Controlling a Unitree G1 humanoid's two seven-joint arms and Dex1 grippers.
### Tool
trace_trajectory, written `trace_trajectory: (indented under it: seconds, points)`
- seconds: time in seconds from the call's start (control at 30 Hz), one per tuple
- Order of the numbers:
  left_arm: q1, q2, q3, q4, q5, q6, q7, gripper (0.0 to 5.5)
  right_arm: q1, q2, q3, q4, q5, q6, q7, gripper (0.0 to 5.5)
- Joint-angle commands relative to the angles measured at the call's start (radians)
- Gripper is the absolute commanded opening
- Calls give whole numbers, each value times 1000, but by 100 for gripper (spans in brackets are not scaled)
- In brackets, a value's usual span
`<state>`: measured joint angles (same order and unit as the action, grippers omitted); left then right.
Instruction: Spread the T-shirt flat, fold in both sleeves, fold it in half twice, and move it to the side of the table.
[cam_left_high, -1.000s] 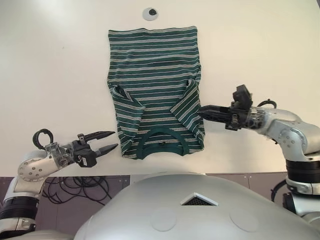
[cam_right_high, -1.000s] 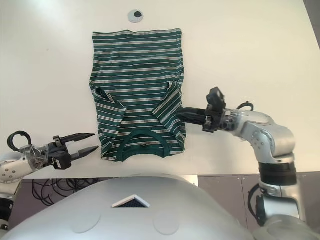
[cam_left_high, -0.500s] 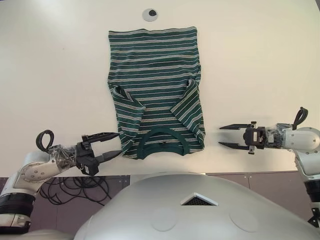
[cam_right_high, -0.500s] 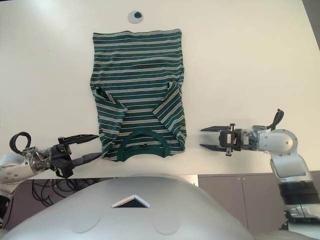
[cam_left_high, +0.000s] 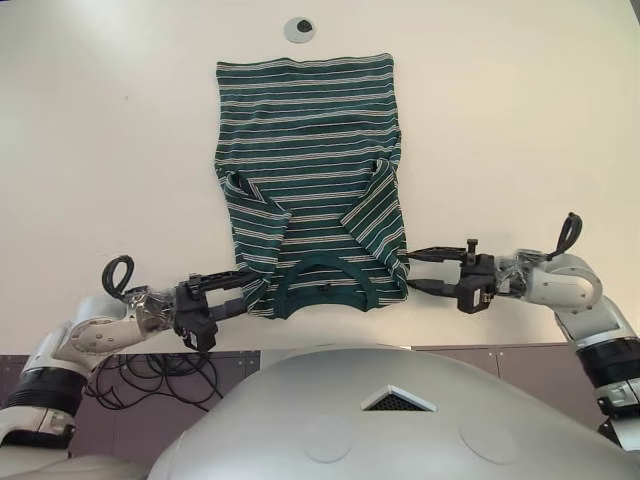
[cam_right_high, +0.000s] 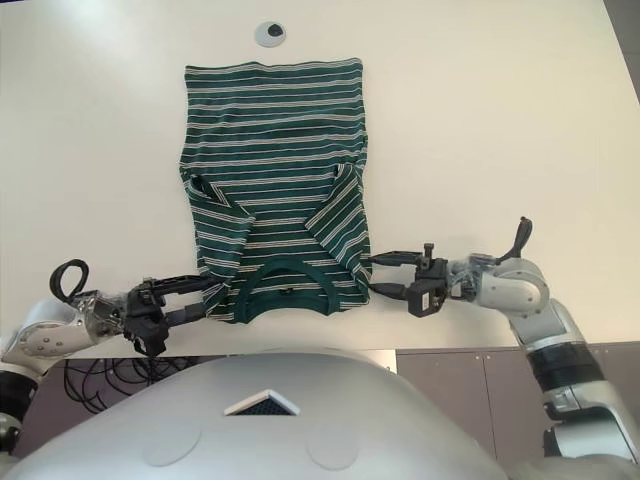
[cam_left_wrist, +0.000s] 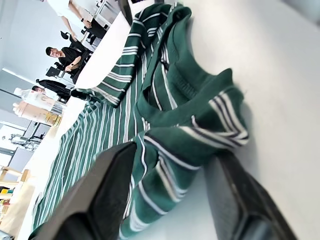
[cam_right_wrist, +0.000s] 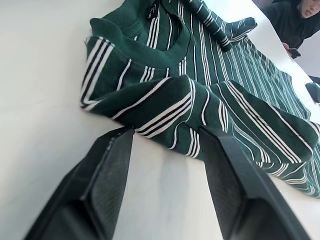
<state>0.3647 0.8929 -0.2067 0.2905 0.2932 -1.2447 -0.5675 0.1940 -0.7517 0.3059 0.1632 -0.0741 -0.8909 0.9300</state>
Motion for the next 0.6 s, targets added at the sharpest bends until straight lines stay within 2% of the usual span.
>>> trace_trajectory:
  seconds: [0.03,0.4,0.47,0.6]
  points:
    - [28,21,-94,7,118,128,-84,155,-2,1,70,66,-103,43,7,183]
    - [42,68,-142,-39,79,176,-68,69,-22,-31,138,55,-48,68,-3,1]
    - [54,79,-163,-56,9,198,-91,56,-9,-44,146,29,14,109,24,0]
    - [141,210,-281,-294,-535,497,-317,5,48,-126,137,-161,362,416,175,0]
